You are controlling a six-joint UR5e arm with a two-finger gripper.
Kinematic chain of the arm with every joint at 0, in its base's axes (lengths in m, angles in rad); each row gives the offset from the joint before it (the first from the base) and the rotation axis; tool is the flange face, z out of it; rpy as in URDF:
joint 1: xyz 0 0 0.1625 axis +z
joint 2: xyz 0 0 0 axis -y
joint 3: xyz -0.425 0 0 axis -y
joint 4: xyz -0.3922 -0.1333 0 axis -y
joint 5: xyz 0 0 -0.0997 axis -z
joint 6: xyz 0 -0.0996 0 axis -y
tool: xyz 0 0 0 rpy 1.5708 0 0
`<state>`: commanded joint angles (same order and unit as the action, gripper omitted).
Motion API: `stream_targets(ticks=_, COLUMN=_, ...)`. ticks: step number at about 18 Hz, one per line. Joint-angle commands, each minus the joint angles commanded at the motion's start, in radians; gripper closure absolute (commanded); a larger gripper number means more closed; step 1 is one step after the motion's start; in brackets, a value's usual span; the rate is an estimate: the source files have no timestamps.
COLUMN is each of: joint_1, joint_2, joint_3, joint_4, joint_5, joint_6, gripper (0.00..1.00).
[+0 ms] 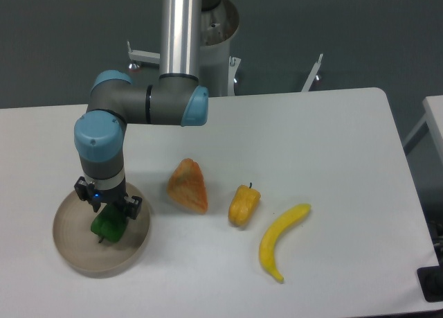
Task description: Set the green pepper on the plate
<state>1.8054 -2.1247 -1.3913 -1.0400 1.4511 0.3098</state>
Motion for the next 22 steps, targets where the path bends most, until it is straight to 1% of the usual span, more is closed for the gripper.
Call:
stream_targets(ticks=2, joint_1=0.029, joint_2=0.021, joint_3=0.002, joint_4=-0.005, joint_5=0.000, joint_6=0.020, gripper=0.00)
stream_targets(ticks=4, joint_1=0.067, joint_2=0.043, joint_3=-0.002, joint_4=-0.012, joint_5=0.003, joint_6=0.093, gripper=0.00)
stream_targets(ticks=9, joint_1=0.178, joint_2=0.098, joint_3=-0.017, joint_4=-0.034, joint_5=0.072, joint_6=0.265, gripper=0.00)
stream_targets(ticks=13, joint_1=0.241, joint_2=0.104, joint_3=-0.011, joint_4=-0.038, joint_5=0.072, joint_6=0.391, gripper=0.00)
stream_targets(ticks=17, joint_1=0.288, joint_2=0.106, joint_3=-0.014, joint_4=-0.037, joint_5=0.081, joint_6=0.483, gripper=0.01)
stream_targets(ticks=22, joint_1=0.298, joint_2=0.104, joint_3=-0.008, joint_4=-0.031, joint_5=0.087, joint_6=0.509, gripper=0.01)
